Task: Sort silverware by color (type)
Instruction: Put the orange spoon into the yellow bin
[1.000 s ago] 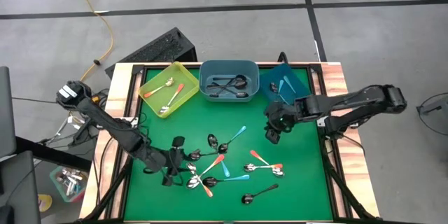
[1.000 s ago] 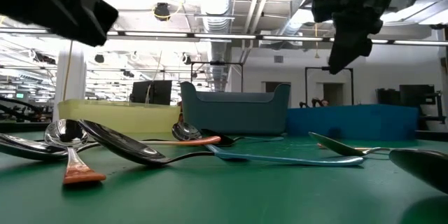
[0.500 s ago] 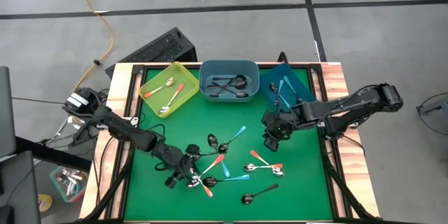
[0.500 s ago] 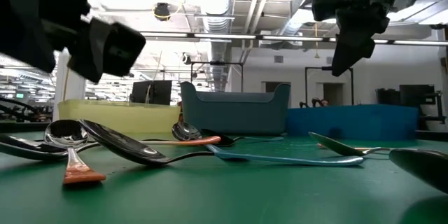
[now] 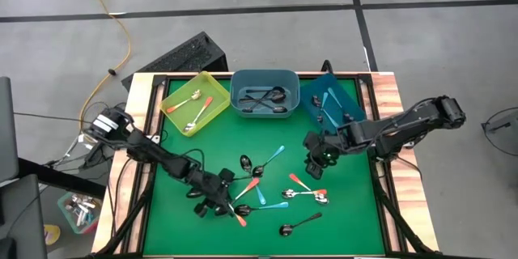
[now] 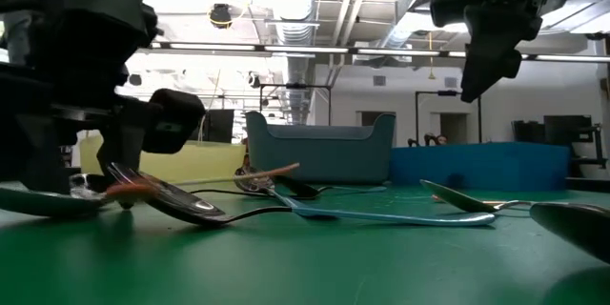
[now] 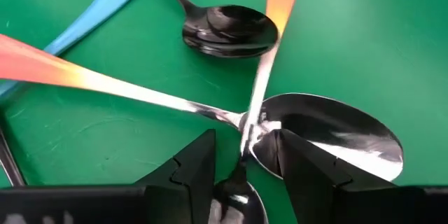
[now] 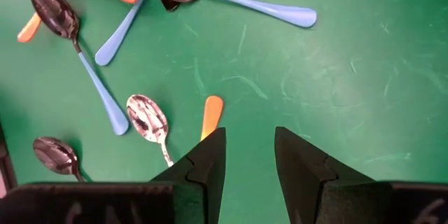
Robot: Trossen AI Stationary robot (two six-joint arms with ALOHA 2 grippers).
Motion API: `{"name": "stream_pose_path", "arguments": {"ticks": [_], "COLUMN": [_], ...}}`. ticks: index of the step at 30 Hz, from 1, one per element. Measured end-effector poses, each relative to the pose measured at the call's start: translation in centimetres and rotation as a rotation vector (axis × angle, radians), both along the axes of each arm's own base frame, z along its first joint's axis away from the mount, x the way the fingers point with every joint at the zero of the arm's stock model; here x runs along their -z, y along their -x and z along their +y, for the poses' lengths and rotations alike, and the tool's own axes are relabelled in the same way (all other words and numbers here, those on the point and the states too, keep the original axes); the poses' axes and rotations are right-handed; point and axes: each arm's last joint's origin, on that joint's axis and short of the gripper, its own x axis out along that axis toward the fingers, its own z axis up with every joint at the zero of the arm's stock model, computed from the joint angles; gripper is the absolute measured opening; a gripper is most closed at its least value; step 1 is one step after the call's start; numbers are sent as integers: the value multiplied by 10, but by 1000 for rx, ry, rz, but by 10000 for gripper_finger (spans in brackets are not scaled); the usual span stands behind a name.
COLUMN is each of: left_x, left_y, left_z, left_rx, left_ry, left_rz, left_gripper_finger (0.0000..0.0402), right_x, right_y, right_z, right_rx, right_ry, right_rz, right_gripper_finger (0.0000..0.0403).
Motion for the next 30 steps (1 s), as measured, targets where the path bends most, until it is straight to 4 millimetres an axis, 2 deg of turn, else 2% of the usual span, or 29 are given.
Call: {"name": "stream_pose_path", "arguments": {"ticks": [11, 15, 23, 30], "left_x": [4, 5, 5, 5], "left_y": [-3, -2, -2, -2], "left_z": [5, 6, 7, 6], "left_rx": [-41, -62, -103, -164], "left_ry": [41, 45, 64, 111], "left_rz": [41, 51, 70, 101], "left_gripper_finger": [129, 99, 9, 3], "right_x": [0, 0, 0, 0], "right_y": [0, 0, 0, 0], "right_z": [2, 2, 1, 1], "right_rx": [1, 1, 13, 16], "right_ry": [-1, 4, 23, 26], "right_rz": [-1, -2, -6, -7], "right_gripper_finger": [136, 136, 136, 136]}}
